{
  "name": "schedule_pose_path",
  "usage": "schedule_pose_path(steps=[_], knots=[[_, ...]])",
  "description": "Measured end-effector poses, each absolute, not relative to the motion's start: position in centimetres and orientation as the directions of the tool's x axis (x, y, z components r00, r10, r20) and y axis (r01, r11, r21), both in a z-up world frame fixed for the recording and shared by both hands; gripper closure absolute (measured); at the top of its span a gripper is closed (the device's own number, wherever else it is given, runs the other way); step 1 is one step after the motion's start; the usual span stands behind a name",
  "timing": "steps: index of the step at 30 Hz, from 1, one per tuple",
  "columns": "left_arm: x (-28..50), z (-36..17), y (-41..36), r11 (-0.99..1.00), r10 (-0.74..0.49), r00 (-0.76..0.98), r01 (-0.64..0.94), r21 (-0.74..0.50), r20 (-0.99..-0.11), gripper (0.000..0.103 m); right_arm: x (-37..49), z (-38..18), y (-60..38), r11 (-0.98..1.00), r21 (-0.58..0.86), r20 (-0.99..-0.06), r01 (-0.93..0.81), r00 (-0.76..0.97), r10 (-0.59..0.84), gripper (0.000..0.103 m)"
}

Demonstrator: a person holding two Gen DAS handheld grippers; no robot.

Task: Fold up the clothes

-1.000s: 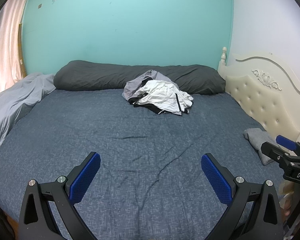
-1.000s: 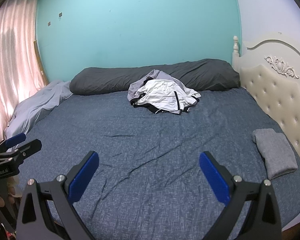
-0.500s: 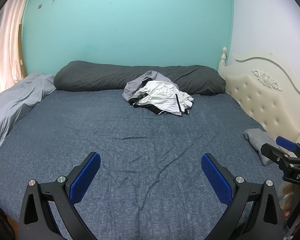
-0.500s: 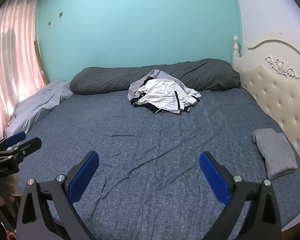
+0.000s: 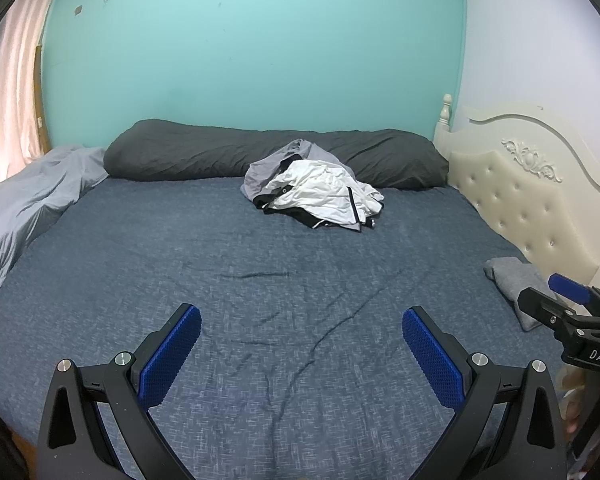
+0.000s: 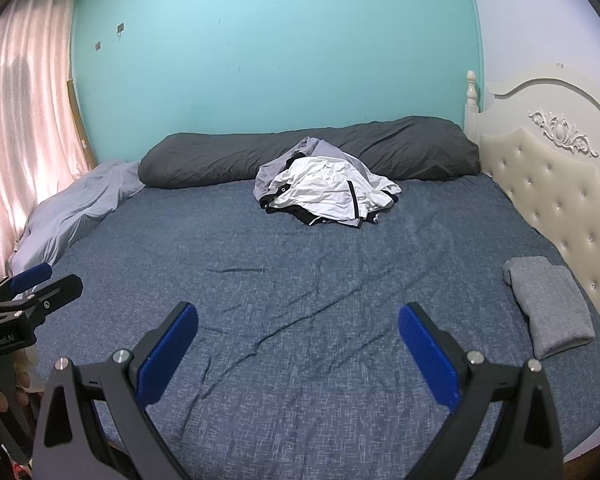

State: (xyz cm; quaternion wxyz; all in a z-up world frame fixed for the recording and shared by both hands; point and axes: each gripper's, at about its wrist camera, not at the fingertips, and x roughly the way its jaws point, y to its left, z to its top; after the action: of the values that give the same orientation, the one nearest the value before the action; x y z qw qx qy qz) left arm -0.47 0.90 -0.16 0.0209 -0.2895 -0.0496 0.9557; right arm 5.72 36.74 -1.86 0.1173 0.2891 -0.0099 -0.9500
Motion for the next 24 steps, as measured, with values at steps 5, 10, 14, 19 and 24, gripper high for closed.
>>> schedule_pose_path(steps=[5, 10, 14, 19, 24], knots=[[-1.0, -0.4, 1.0, -0.994, 0.072, -0.829, -0.012, -0.111, -0.555, 0.000, 5.3, -2.2, 36.9, -0.973, 0.087, -0.552, 0.215, -0.802, -0.226, 0.002], [-1.9, -1.3, 1.0, -0.994, 0.070, -0.824, -0.007, -0.113, -0.562, 0.000, 4.4, -2.7, 37.1, -0.973, 0.088, -0.561, 0.212, -0.797, -0.224, 0.002], [-3.2, -2.3, 0.8, -0.994, 0.067, -0.816, -0.003, -0.112, -0.575, 0.000, 2.8, -3.7, 37.4, -0.974, 0.095, -0.570, 0.207, -0.790, -0.223, 0.002], [-5.4, -3.5, 0.2, -0.991, 0.070, -0.809, 0.009, -0.132, -0.584, 0.000, 0.7, -4.9, 37.8, -0.974, 0.104, -0.582, 0.200, -0.782, -0.223, 0.002], [-8.6, -5.2, -0.5, -0.988, 0.074, -0.799, 0.021, -0.151, -0.597, 0.000, -2.1, -6.4, 38.1, -0.974, 0.098, -0.591, 0.204, -0.776, -0.222, 0.002]])
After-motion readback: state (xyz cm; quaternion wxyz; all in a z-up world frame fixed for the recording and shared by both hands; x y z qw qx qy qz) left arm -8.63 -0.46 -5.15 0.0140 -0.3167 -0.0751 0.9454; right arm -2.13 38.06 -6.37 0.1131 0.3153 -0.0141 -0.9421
